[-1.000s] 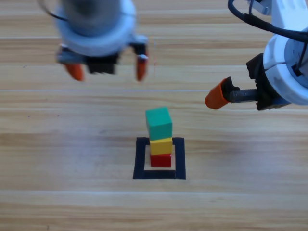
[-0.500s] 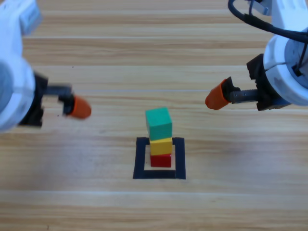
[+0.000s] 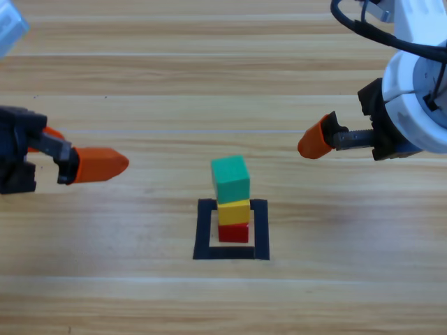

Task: Stack the blocks in the rectangular block: red at the bottom, yellow in the middle, green on top

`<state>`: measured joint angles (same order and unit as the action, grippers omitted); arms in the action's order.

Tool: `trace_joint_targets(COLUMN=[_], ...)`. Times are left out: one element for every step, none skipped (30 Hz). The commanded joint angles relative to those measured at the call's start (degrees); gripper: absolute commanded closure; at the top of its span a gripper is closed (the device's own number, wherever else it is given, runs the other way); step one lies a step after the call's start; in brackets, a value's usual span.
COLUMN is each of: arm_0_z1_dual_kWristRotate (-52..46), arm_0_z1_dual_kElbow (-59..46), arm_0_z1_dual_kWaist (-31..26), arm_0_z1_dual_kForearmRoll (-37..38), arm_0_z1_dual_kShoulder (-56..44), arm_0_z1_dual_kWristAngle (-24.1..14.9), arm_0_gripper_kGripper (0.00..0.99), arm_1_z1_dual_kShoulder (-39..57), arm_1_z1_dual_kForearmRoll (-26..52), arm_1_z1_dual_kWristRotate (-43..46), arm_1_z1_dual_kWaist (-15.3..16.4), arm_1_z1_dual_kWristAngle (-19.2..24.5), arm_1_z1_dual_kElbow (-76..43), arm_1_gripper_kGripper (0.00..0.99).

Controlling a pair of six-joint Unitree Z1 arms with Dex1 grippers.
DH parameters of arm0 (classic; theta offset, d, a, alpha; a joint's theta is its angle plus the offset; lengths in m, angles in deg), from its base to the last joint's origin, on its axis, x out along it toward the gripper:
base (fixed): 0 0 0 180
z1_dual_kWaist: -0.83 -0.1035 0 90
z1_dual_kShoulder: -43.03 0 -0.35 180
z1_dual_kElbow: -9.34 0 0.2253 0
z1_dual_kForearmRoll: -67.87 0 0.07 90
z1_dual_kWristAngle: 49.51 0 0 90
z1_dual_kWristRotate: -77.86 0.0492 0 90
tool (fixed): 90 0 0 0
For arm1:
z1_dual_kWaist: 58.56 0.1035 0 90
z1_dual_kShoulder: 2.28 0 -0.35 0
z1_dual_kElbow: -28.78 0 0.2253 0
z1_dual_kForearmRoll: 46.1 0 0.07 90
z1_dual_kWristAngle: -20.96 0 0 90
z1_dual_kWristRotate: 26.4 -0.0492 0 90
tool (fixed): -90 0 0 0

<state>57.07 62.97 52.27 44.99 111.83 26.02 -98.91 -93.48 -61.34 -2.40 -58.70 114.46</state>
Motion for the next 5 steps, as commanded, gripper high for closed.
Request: trace_joint_targets(arm_0_z1_dual_kWristRotate=[2.2, 2.4, 2.5, 2.5, 2.4], arm_0_z1_dual_kElbow=[3.3, 3.7, 3.8, 3.8, 3.7], arm_0_z1_dual_kWaist=[-0.7, -0.7, -0.7, -0.7, -0.7], arm_0_z1_dual_kForearmRoll=[-1.2, -1.3, -1.3, -1.3, -1.3], arm_0_z1_dual_kShoulder=[2.0, 2.4, 2.7, 2.7, 2.8], arm_0_z1_dual_kWristAngle=[0.6, 0.6, 0.6, 0.6, 0.6], arm_0_gripper_kGripper=[0.0, 0.0, 0.0, 0.0, 0.0], arm_1_z1_dual_kShoulder=[-2.1, -2.0, -2.0, -1.9, -1.9], arm_1_z1_dual_kForearmRoll=[-0.3, -0.3, -0.3, -0.3, -0.3], arm_1_z1_dual_kWristRotate=[0.7, 0.7, 0.7, 0.7, 0.7], arm_1_z1_dual_kWaist=[-0.3, -0.3, -0.3, -0.3, -0.3], arm_1_z1_dual_kWristAngle=[1.0, 1.0, 1.0, 1.0, 1.0], arm_1_z1_dual_kElbow=[-1.8, -1.8, -1.8, -1.8, -1.9], arm_1_gripper_kGripper=[0.0, 0.0, 0.0, 0.0, 0.0])
